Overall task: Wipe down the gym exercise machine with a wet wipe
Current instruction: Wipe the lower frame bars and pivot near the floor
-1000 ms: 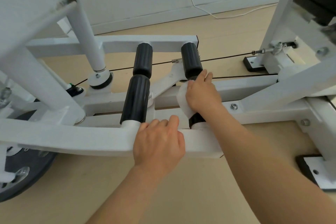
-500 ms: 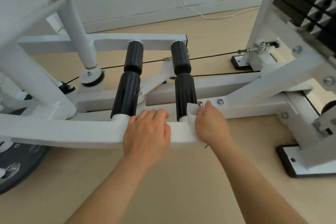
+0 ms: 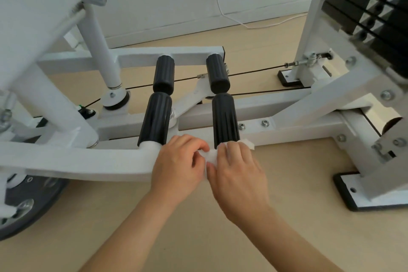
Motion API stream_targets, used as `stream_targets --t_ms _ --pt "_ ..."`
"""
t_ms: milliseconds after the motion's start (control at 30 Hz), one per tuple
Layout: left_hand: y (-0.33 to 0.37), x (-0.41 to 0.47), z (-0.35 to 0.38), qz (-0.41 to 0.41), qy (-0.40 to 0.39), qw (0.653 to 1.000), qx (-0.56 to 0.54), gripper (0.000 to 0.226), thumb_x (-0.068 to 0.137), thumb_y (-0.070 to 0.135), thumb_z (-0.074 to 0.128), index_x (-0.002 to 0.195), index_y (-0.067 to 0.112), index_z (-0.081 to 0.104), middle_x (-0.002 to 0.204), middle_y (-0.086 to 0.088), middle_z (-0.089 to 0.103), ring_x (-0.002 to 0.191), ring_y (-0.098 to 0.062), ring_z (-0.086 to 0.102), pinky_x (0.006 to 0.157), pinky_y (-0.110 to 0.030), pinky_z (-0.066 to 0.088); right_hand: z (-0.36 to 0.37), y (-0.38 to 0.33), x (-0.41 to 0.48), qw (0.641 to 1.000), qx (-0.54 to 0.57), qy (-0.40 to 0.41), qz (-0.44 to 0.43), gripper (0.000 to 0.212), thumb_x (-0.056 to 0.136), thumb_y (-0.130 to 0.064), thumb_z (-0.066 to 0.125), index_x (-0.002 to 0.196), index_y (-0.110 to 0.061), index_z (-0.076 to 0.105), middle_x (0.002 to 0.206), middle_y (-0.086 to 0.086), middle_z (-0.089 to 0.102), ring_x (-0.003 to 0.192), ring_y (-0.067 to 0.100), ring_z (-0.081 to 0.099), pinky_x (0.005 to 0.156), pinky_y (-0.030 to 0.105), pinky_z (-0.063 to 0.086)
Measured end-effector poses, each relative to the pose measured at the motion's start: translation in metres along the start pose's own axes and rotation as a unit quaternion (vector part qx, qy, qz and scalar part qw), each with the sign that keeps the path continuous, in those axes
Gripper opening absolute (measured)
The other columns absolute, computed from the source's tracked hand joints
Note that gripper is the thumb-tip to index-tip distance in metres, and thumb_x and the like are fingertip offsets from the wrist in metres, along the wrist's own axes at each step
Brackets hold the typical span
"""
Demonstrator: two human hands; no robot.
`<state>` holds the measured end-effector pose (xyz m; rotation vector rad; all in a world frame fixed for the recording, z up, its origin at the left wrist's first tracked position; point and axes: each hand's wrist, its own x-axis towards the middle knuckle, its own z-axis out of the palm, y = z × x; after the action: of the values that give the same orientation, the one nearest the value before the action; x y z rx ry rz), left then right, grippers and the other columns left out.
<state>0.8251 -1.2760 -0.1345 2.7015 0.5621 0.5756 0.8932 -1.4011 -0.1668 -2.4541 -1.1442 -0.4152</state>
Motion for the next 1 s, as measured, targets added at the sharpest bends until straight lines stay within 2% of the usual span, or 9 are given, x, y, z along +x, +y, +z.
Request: stream_targets --t_ms 67,200,333,433,533,667,767,867,1000 --pt "0.003 -0.001 0.0 -0.006 0.0 1.0 0.006 0.02 0.08 0.015 0.05 0.086 0.026 0.065 0.088 0.016 0.06 0.086 -0.012 0.053 0.073 -0.036 0.048 0.003 -0.003 -0.005 0.999 -0.012 -0.027 -0.044 0.046 0.097 -0.033 0.036 0.111 0.0 0.065 0.106 0.015 0.063 0.106 0.033 0.061 0.087 0.039 0.054" --pt "0.004 -0.003 0.0 -0.015 0.006 1.0 -0.002 0.012 0.084 0.013 0.056 0.088 0.024 0.061 0.088 0.017 0.058 0.087 -0.01 0.052 0.074 -0.029 0.048 0.013 0.002 -0.01 0.99 -0.023 -0.073 -0.117 0.058 0.098 -0.036 0.035 0.139 0.003 0.049 0.141 0.022 0.051 0.135 0.035 0.045 0.112 0.045 0.037" --pt "0.004 -0.011 -0.009 -0.074 0.069 0.994 -0.043 0.029 0.081 0.004 0.049 0.102 0.021 0.059 0.097 0.014 0.055 0.094 -0.009 0.048 0.081 -0.007 0.035 0.014 -0.008 0.01 0.977 0.05 -0.085 -0.191 0.057 0.096 -0.035 0.04 0.141 -0.001 0.046 0.144 0.015 0.05 0.135 0.029 0.046 0.112 0.041 0.037" --pt "-0.004 -0.026 -0.013 -0.035 0.063 0.997 0.004 0.031 0.08 0.007 0.046 0.104 0.017 0.063 0.103 0.007 0.057 0.097 -0.014 0.049 0.084 -0.011 0.033 0.013 0.018 0.001 0.978 0.054 -0.073 -0.185 0.046 0.096 -0.028 0.049 0.138 -0.008 0.053 0.144 0.01 0.052 0.134 0.024 0.048 0.113 0.037 0.033" --pt "-0.008 -0.035 -0.009 -0.017 0.045 0.999 0.024 0.032 0.085 0.016 0.04 0.103 0.016 0.067 0.108 0.005 0.055 0.101 -0.015 0.048 0.083 -0.014 0.033 0.005 0.05 -0.02 0.992 0.06 -0.043 -0.099 0.044 0.1 -0.025 0.041 0.138 -0.006 0.053 0.145 0.011 0.049 0.137 0.024 0.045 0.112 0.042 0.037" --pt "0.001 -0.032 -0.001 -0.047 0.045 0.997 0.045 0.029 0.084 0.022 0.044 0.101 0.02 0.067 0.108 0.005 0.055 0.104 -0.014 0.046 0.083 -0.018 0.035 0.014 0.006 -0.016 1.0 0.023 -0.017 -0.005 0.051 0.1 -0.028 0.032 0.136 0.003 0.052 0.144 0.021 0.048 0.138 0.033 0.041 0.113 0.046 0.035" --pt "-0.002 -0.03 -0.006 -0.05 0.031 0.998 0.021 0.027 0.083 0.027 0.042 0.098 0.019 0.064 0.107 0.006 0.057 0.102 -0.014 0.047 0.085 -0.015 0.035 0.02 -0.026 -0.013 0.995 0.032 -0.033 -0.085 0.053 0.094 -0.021 0.03 0.137 0.003 0.05 0.144 0.023 0.048 0.137 0.035 0.042 0.112 0.047 0.036" --pt "-0.01 -0.032 -0.015 -0.019 0.016 1.0 -0.006 0.027 0.083 0.024 0.047 0.104 0.018 0.062 0.11 0.009 0.058 0.104 -0.012 0.05 0.093 -0.007 0.03 0.014 0.005 -0.018 0.988 0.02 -0.035 -0.147 0.056 0.088 -0.014 0.031 0.139 0.001 0.05 0.145 0.019 0.047 0.136 0.031 0.044 0.114 0.042 0.035" --pt "-0.006 -0.035 -0.02 -0.015 0.009 0.999 -0.042 0.037 0.073 0.008 0.057 0.108 0.019 0.063 0.113 0.012 0.055 0.108 -0.009 0.049 0.097 -0.005 0.028 0.004 0.035 -0.025 0.996 0.028 -0.022 -0.086 0.058 0.084 -0.006 0.031 0.139 0.002 0.049 0.146 0.018 0.047 0.135 0.033 0.045 0.111 0.041 0.027"
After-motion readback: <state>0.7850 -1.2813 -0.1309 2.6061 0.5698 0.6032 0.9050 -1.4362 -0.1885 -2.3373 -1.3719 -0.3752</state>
